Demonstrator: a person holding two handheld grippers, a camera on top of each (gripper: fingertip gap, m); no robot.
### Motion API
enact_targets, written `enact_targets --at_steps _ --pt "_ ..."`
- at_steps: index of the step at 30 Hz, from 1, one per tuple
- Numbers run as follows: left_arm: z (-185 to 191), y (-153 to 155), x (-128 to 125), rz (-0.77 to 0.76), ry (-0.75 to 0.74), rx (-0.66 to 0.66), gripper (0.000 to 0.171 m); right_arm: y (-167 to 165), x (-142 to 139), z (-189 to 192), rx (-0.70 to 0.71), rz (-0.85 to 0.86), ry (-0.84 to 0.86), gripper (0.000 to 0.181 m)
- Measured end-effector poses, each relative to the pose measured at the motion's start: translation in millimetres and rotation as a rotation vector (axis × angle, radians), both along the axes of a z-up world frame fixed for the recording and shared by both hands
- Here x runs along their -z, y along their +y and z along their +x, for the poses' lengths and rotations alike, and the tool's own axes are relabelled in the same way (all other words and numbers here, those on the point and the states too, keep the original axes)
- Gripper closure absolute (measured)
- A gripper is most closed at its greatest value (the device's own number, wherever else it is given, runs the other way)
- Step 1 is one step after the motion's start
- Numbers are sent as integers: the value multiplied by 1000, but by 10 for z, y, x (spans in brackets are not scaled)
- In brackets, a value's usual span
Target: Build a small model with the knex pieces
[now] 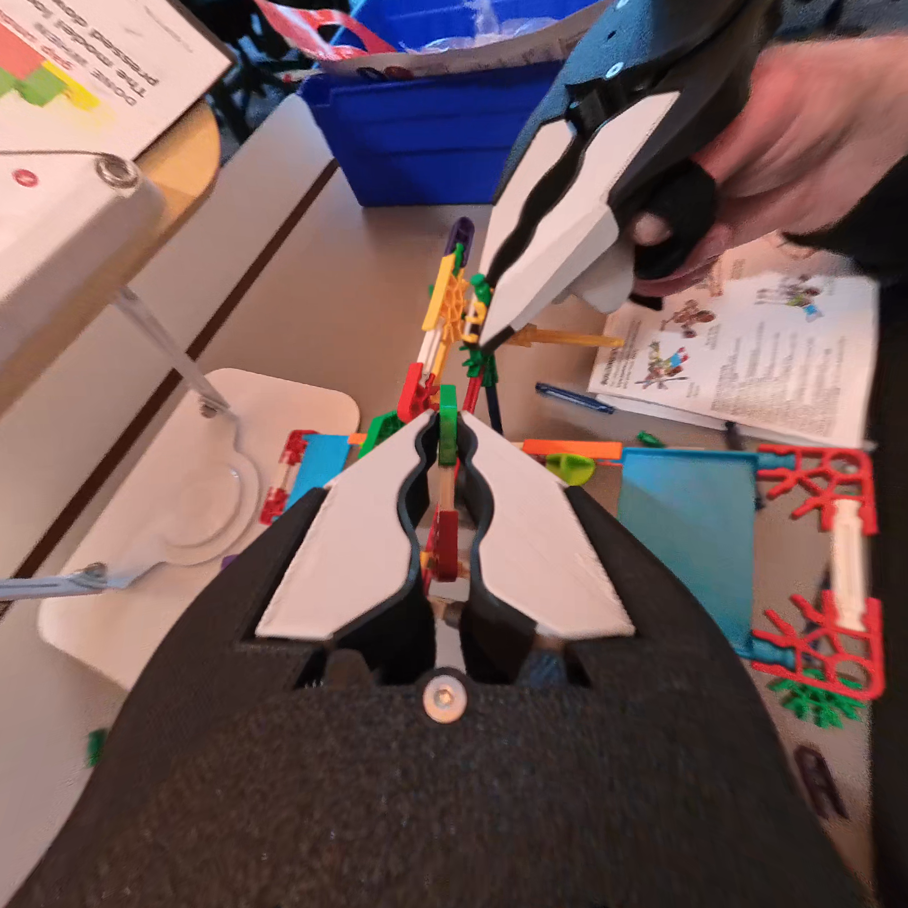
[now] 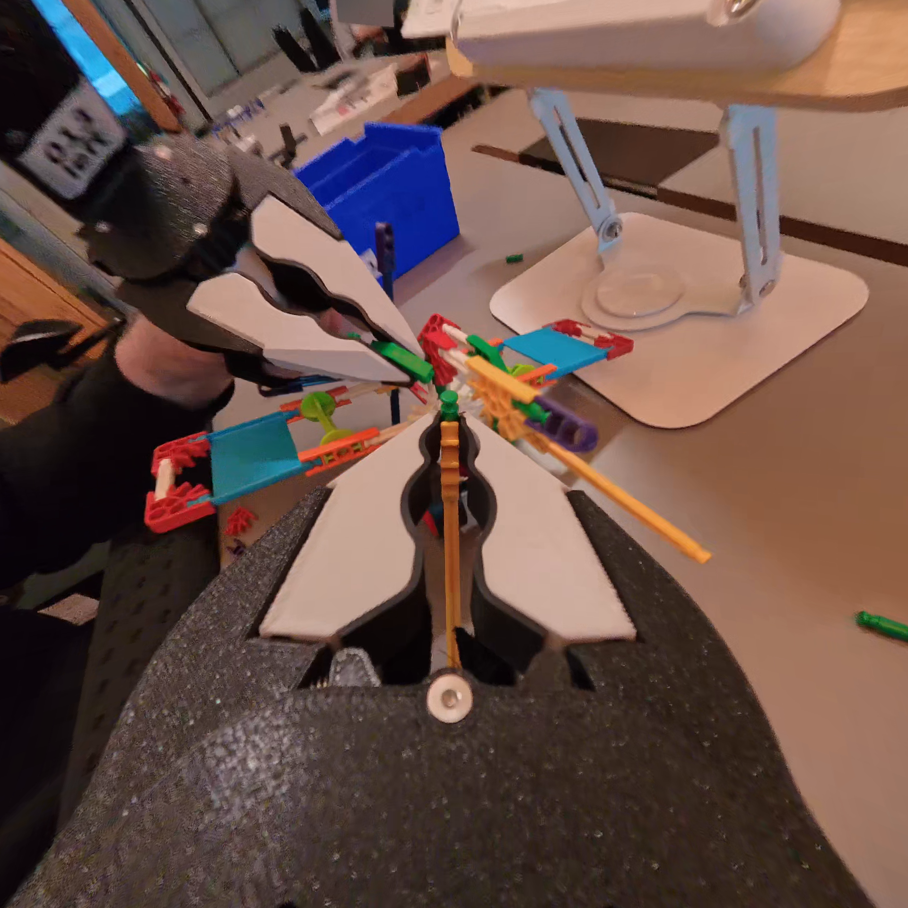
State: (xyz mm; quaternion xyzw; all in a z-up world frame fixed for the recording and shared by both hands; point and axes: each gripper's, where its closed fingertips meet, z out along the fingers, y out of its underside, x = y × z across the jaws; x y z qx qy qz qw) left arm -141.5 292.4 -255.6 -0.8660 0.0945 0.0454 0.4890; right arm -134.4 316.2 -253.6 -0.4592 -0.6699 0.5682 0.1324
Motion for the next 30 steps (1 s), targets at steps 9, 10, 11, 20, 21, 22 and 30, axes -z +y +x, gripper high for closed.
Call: enact_targets --at_steps 9,10,11,20,21,22,30 --pt "249 -56 46 4 -293 199 166 -66 -118 52 -77 -51 77 176" --pt "261 -71 54 -3 -305 214 165 -65 -164 70 -86 -70 92 176" --pt "278 -75 25 10 -319 227 162 -61 -228 93 -98 -98 112 176" --pt "419 -129 -336 100 -204 268 141 -124 -1008 466 -251 -359 391 176" --pt "486 -113 -362 101 -166 282 141 -156 -1075 510 -264 -368 425 175" --pt "575 -91 -385 103 -133 304 140 -205 -1126 559 -285 -370 454 176" --pt "1095 79 -347 71 -52 418 157 -544 -1327 815 -373 -370 604 175"
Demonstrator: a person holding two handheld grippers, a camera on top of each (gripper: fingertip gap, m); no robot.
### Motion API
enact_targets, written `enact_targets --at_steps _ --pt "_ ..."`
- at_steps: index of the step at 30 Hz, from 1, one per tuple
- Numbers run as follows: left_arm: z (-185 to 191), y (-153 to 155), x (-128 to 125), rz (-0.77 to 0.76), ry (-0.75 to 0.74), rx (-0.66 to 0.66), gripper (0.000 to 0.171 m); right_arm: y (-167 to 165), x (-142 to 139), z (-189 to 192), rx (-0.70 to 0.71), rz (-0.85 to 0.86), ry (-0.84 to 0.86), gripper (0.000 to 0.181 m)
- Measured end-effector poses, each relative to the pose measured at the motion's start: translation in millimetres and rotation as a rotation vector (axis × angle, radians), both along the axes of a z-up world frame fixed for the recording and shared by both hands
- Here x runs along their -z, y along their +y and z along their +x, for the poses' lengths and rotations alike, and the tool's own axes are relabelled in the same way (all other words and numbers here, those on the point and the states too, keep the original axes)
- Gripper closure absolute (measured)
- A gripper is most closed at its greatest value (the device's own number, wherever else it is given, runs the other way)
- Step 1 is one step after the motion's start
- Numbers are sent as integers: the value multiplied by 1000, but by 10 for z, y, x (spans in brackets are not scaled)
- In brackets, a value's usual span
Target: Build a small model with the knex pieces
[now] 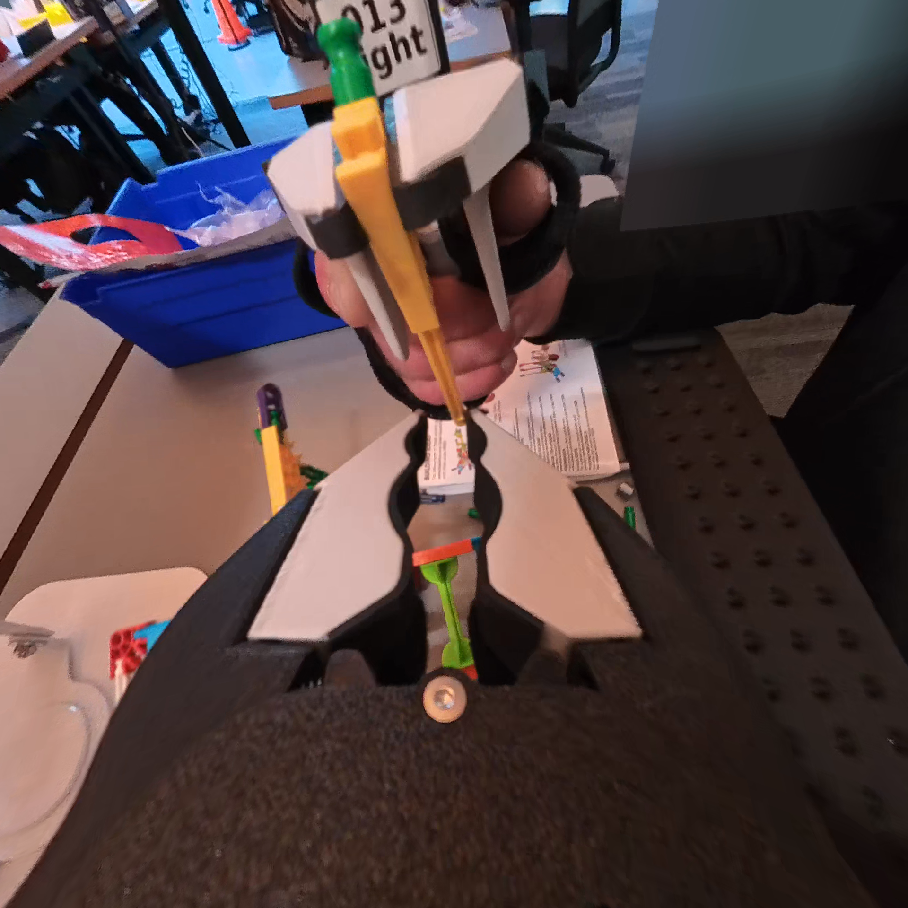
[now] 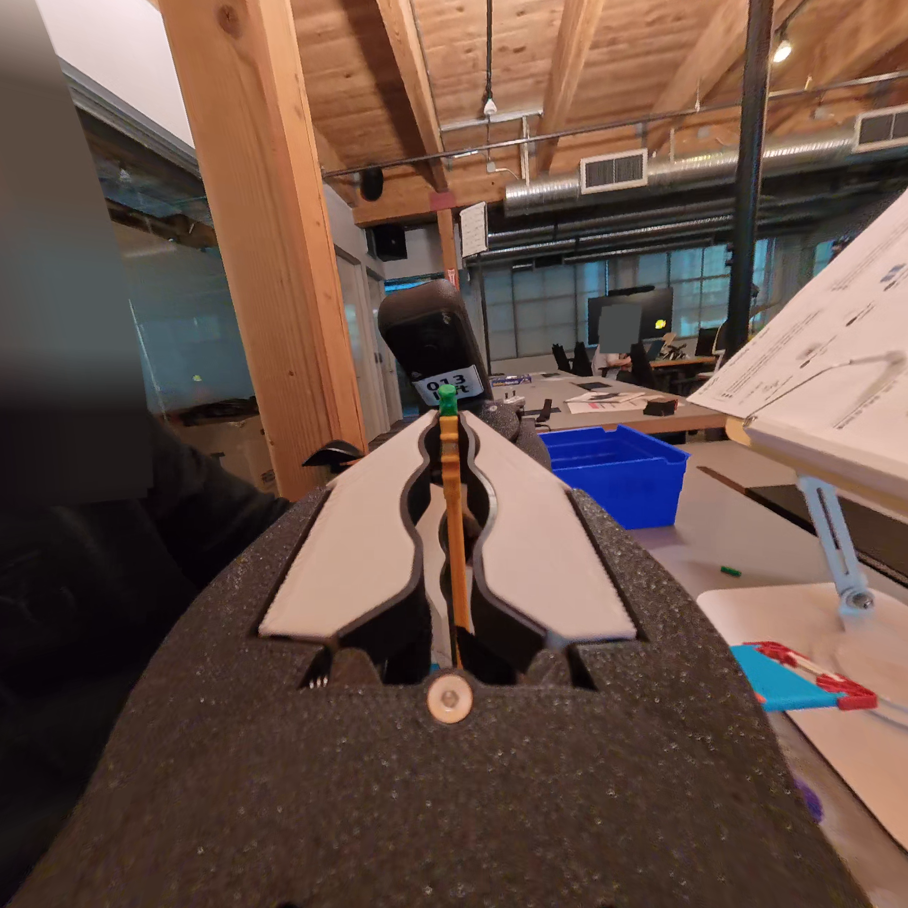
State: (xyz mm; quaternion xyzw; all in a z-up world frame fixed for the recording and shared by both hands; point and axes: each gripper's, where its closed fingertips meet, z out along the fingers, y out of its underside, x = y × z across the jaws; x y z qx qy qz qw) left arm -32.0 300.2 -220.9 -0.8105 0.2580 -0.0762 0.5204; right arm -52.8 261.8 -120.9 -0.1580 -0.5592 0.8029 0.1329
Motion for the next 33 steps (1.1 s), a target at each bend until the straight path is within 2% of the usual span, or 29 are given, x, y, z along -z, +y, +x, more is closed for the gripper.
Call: enact_targets --at_steps 1,10,13,15,18,20,21,24,29,31,33 --pt "28 -6 -18 12 1 14 166 0 -19 19 0 -6 13 175" --pt "-133 35 -129 72 128 -103 168 207 -133 104 30 -15 48 173" --pt "-214 30 -177 88 117 -139 168 284 -124 160 29 16 59 171" --pt "-214 11 -224 106 93 -130 168 379 -149 165 56 10 77 173" --pt "-154 6 -263 108 48 -94 163 435 -191 223 21 -23 92 174" --pt "-187 36 -256 103 52 -121 135 395 -176 254 -4 -16 98 174" --pt "-171 37 -252 101 46 -113 131 365 -174 272 -11 -12 107 175" --pt "-77 26 -257 94 17 -66 132 294 -179 292 -6 2 132 175" --pt "116 24 -248 94 6 19 161 214 -157 307 1 25 153 175" --pt "139 24 -273 97 -27 32 158 195 -139 293 14 41 157 175" --pt "136 8 -318 102 -87 45 143 211 -162 289 27 29 166 176"
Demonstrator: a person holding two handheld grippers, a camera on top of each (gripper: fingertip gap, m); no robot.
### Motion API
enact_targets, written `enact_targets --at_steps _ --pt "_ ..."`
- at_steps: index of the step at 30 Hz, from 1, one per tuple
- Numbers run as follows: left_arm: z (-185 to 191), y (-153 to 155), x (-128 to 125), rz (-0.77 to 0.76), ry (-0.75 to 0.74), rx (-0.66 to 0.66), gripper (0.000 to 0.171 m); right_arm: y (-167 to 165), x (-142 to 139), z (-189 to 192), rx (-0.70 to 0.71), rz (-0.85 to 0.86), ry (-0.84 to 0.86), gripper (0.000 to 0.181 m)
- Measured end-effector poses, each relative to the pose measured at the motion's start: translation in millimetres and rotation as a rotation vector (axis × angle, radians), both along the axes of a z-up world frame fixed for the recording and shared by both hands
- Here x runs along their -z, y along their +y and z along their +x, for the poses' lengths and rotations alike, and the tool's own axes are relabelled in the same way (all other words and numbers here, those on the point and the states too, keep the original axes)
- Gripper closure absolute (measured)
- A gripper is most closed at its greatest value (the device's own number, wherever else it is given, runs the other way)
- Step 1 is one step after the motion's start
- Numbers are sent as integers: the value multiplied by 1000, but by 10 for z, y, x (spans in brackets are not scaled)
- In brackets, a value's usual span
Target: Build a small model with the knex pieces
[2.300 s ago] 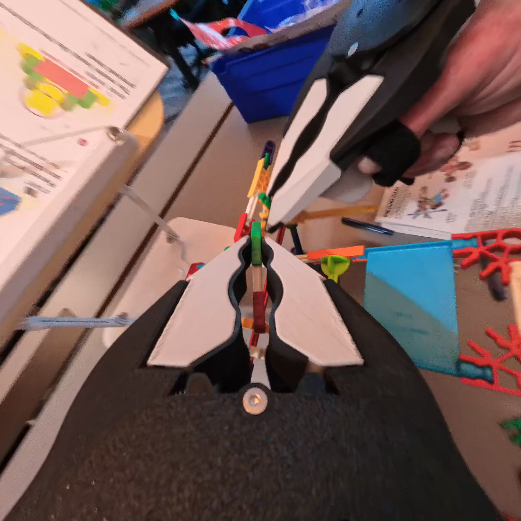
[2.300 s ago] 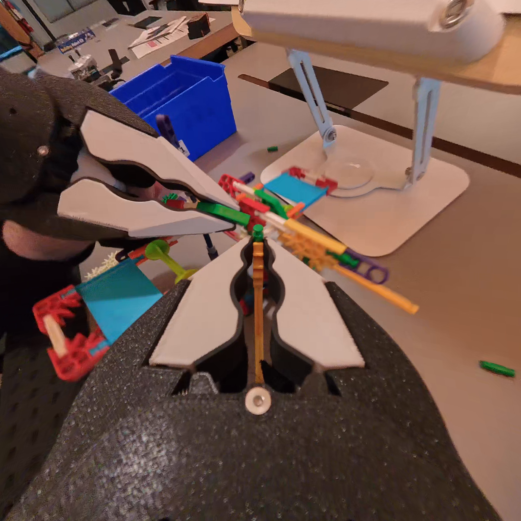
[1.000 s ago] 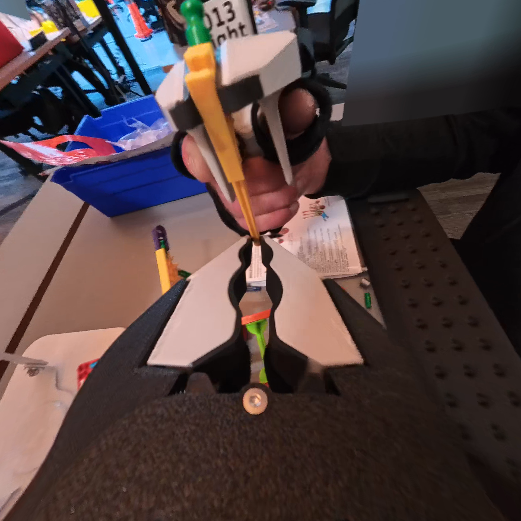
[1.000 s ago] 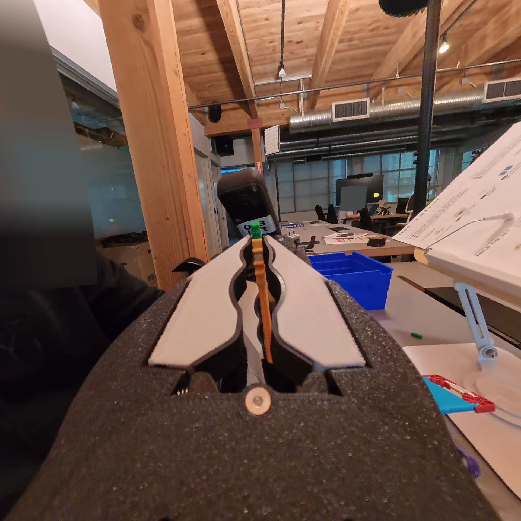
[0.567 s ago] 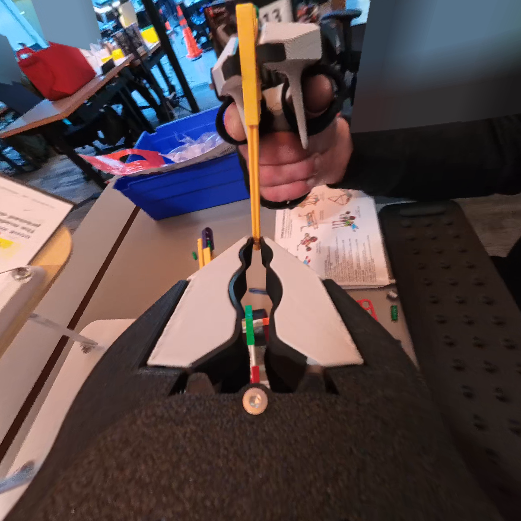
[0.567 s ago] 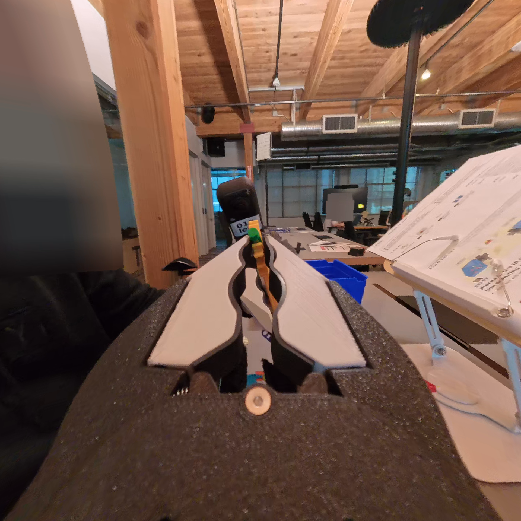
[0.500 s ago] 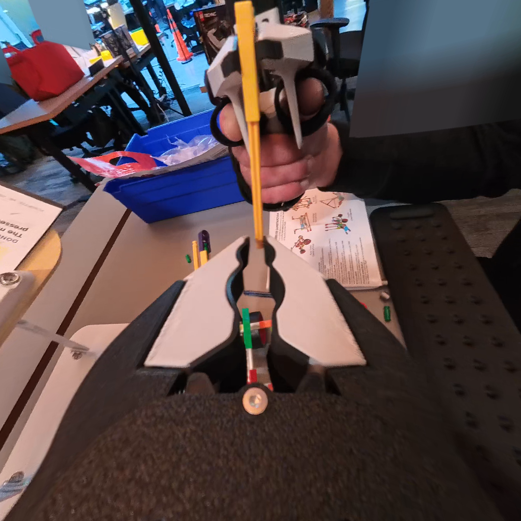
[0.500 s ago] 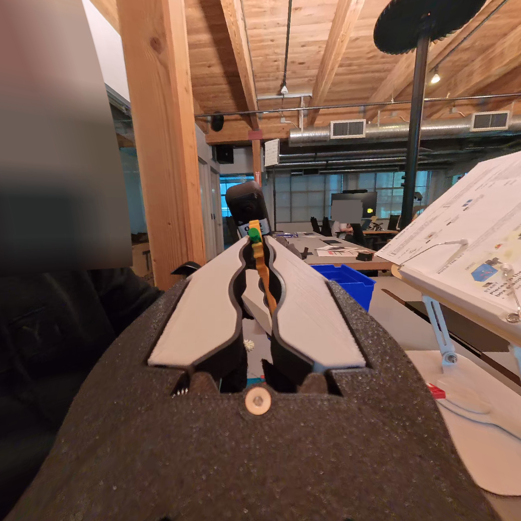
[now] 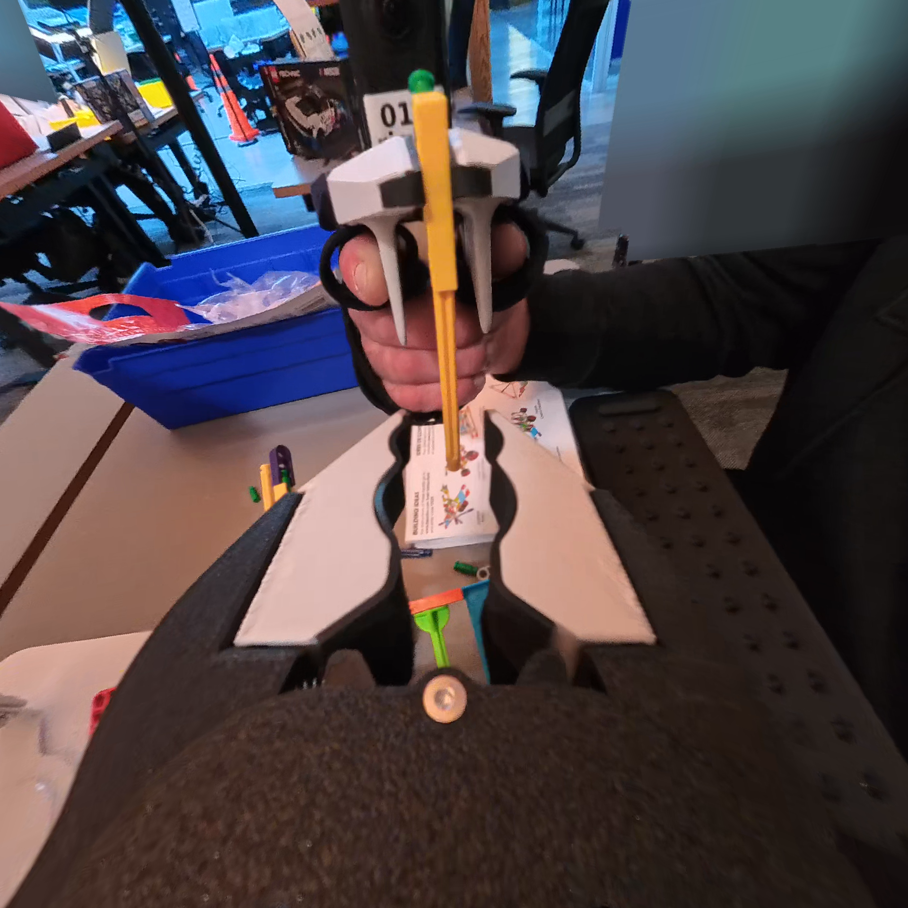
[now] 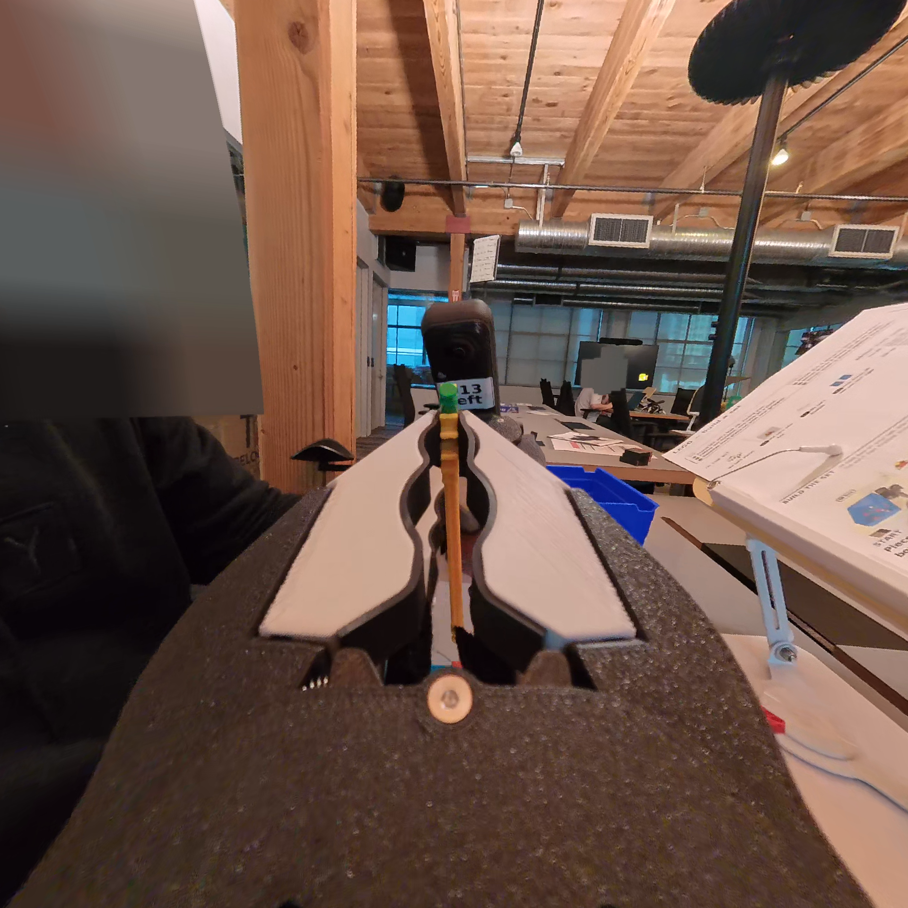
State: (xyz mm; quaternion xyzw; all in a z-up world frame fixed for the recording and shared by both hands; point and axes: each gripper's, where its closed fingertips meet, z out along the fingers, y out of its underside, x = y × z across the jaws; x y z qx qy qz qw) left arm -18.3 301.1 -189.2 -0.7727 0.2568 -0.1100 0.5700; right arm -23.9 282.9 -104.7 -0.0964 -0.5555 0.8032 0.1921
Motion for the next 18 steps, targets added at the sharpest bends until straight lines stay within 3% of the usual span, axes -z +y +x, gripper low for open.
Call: enact_targets --at_steps 2,7,9,16,18 --pt "-7 -14 -37 -4 -69 18 132 17 -18 4 7 -5 9 176" --pt "47 -7 -15 10 -50 52 167 22 -74 61 -5 -27 35 176" --pt "54 29 -19 23 -13 32 167 7 -79 75 -10 -23 38 175" --pt "-265 18 -116 83 223 -152 168 142 -73 48 20 6 5 173" --pt "-406 -3 -93 71 355 -230 168 157 -3 5 42 53 -22 172"
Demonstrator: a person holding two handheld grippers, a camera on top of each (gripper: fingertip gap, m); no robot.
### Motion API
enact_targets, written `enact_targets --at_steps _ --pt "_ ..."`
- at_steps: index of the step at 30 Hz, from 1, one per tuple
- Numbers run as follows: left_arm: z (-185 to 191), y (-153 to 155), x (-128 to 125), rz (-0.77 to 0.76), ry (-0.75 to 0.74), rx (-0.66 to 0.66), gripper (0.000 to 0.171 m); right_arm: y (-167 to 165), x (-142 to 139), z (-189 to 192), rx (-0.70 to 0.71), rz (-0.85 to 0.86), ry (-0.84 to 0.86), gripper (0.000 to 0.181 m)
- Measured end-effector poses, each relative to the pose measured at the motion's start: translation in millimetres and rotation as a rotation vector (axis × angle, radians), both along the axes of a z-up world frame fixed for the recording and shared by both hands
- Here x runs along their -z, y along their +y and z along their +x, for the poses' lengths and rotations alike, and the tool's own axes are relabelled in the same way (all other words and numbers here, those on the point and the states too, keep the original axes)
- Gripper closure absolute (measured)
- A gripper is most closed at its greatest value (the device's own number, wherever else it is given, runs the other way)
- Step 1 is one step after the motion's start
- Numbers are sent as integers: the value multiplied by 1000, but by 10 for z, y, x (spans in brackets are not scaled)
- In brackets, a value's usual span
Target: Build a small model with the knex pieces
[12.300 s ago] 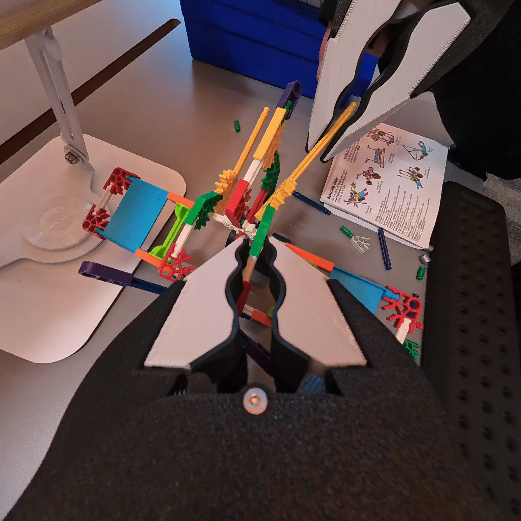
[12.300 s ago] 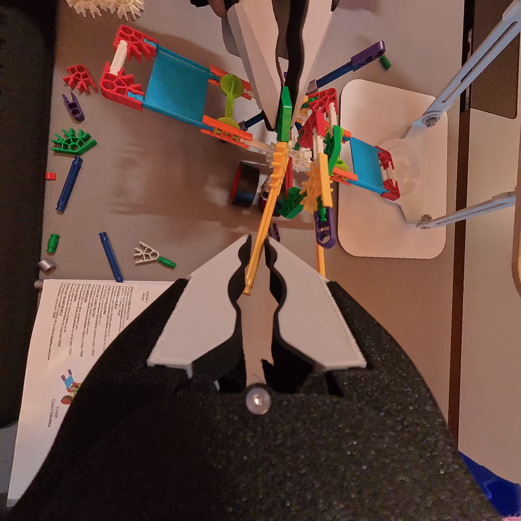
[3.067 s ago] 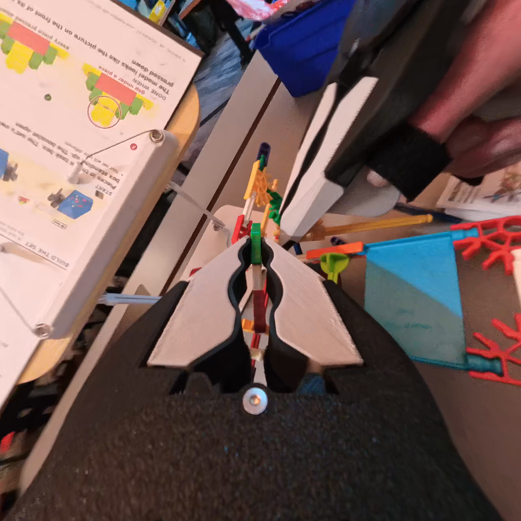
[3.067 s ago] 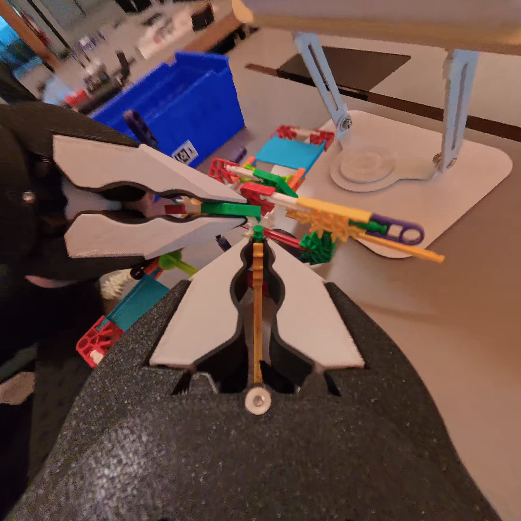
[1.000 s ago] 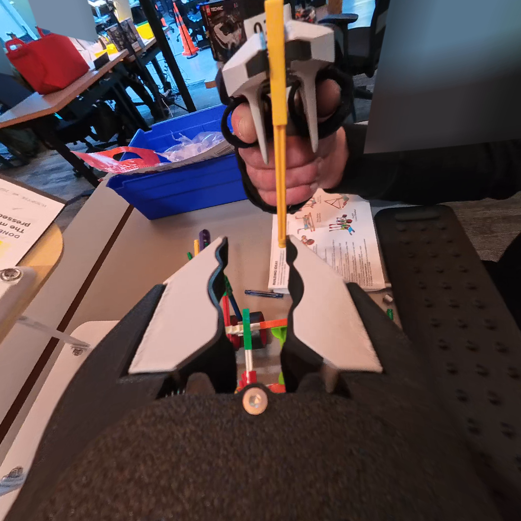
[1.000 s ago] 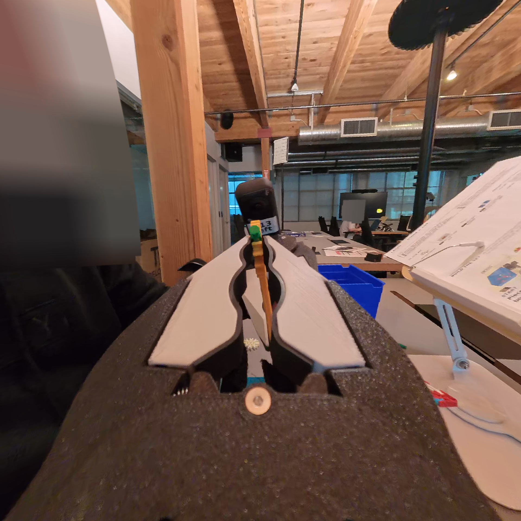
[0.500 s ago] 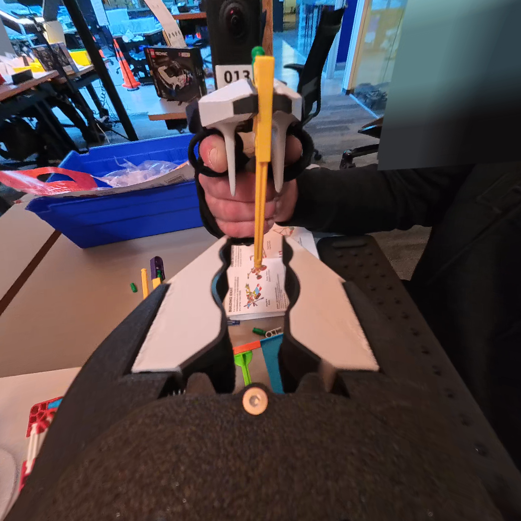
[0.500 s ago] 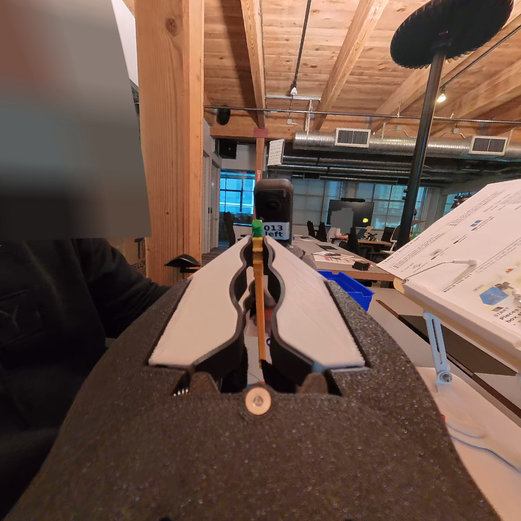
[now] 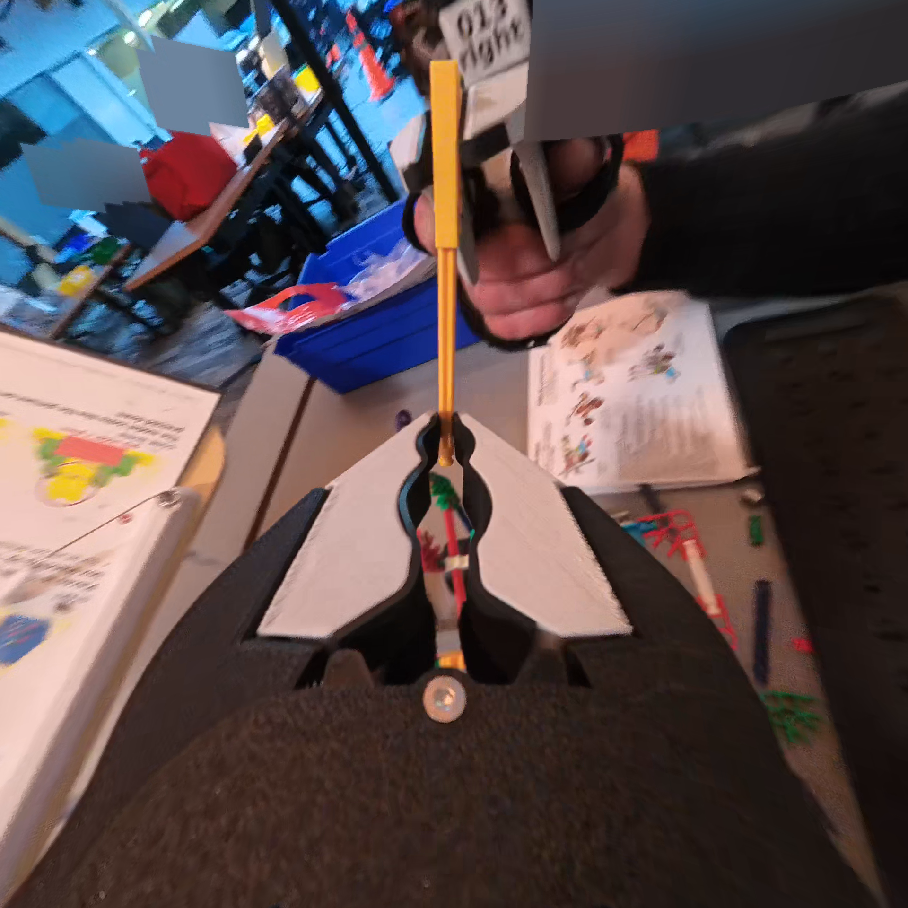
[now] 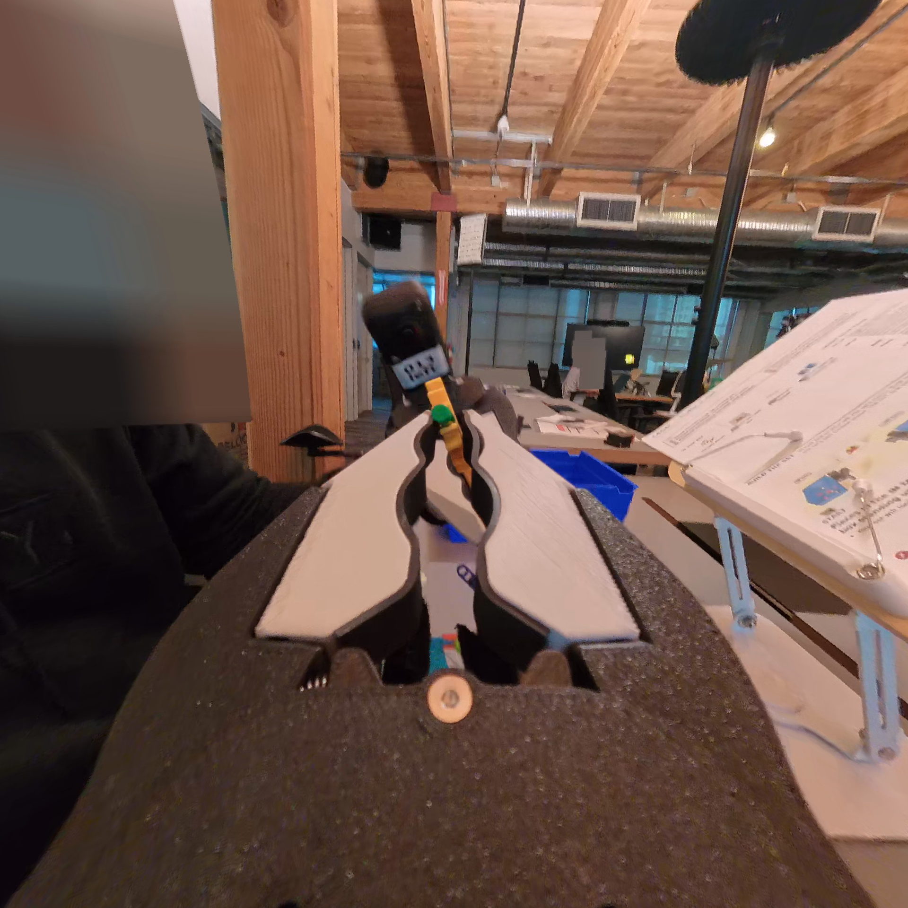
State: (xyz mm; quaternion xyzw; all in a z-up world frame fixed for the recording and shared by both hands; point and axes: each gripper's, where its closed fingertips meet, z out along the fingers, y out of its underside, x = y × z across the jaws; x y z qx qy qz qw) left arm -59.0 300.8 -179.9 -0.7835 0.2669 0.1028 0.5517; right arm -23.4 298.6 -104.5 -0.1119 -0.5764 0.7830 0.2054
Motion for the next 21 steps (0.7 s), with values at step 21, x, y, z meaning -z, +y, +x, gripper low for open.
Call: enact_targets --at_steps 21 --pt "-699 92 0 22 999 -456 169 372 778 -523 189 151 -615 122"
